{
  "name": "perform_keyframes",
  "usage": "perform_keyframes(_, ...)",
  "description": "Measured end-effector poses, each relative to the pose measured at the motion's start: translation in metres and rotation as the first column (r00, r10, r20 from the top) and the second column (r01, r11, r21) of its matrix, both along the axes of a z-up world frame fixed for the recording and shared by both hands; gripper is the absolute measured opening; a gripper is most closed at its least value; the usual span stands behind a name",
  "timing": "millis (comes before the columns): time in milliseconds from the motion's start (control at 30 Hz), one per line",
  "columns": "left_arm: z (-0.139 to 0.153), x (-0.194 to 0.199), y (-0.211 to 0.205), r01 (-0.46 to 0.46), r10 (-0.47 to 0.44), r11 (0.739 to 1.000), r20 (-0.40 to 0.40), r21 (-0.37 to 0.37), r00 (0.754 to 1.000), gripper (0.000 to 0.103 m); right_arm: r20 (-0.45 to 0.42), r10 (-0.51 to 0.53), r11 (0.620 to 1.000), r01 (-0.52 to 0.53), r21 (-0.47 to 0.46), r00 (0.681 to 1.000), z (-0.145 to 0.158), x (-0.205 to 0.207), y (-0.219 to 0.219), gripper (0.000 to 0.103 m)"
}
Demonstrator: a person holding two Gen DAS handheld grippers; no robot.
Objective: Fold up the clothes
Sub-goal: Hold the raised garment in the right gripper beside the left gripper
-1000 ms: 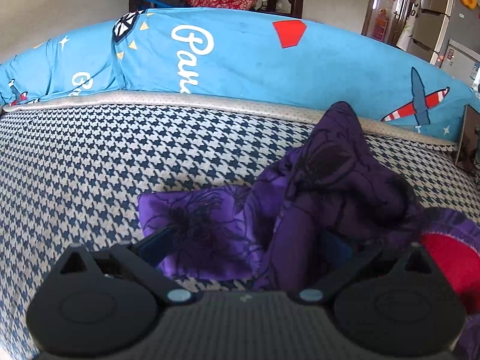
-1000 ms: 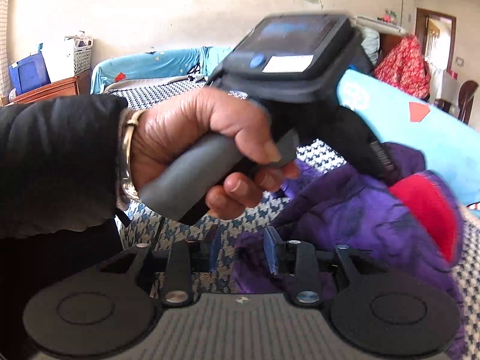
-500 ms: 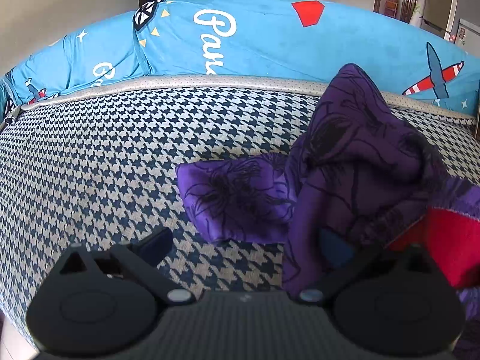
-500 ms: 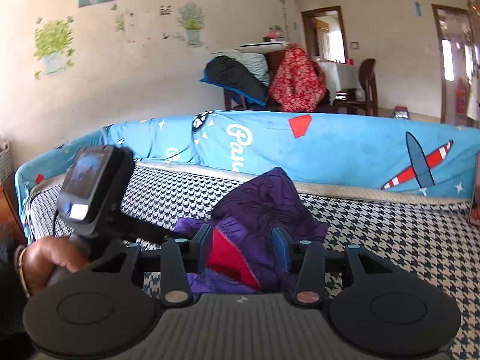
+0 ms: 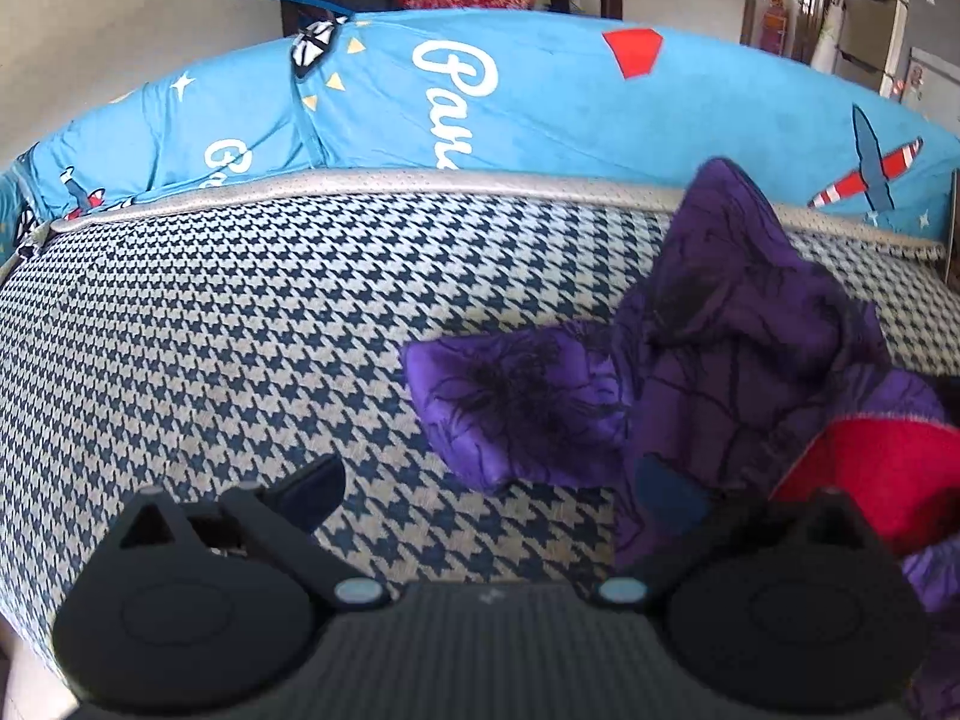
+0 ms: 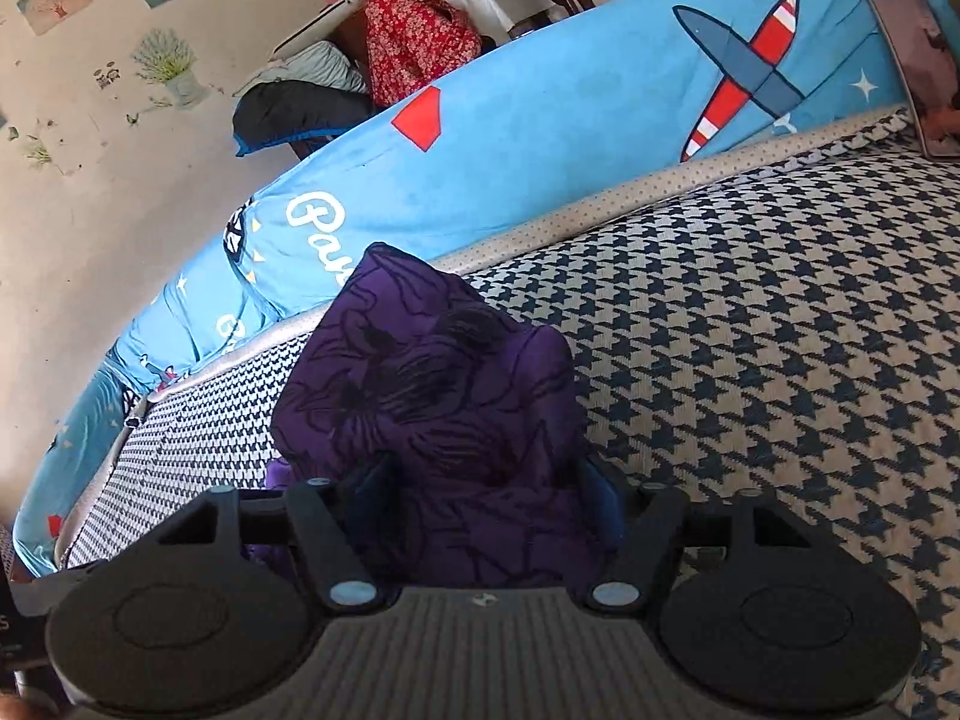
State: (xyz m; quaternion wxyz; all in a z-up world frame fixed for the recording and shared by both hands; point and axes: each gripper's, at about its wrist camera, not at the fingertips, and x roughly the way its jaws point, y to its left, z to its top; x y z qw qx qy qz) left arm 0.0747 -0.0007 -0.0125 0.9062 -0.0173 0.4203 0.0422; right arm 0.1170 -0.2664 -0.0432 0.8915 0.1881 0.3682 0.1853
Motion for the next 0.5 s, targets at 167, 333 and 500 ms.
perform_keyframes(167, 0.019, -0.005, 0.026, -0.053, 0.062, 0.993, 0.077, -0.109, 0.995, 0.103, 0.148, 0.090, 0.995, -0.083, -0.055, 0.985, 0.016, -0.022, 0.026, 0.014)
perform_keyframes(333, 0.030, -0.010, 0.034, -0.037, 0.058, 0.985, 0.127, -0.166, 0.990, 0.103, 0.238, 0.224, 0.975, -0.213, -0.070, 0.945, 0.027, -0.046, 0.054, 0.013)
perform_keyframes(500, 0.036, -0.015, 0.034, 0.003, 0.028, 0.982, 0.161, -0.188, 0.987, 0.103, 0.256, 0.385, 0.922, -0.358, -0.147, 0.887, 0.023, -0.069, 0.092, 0.013)
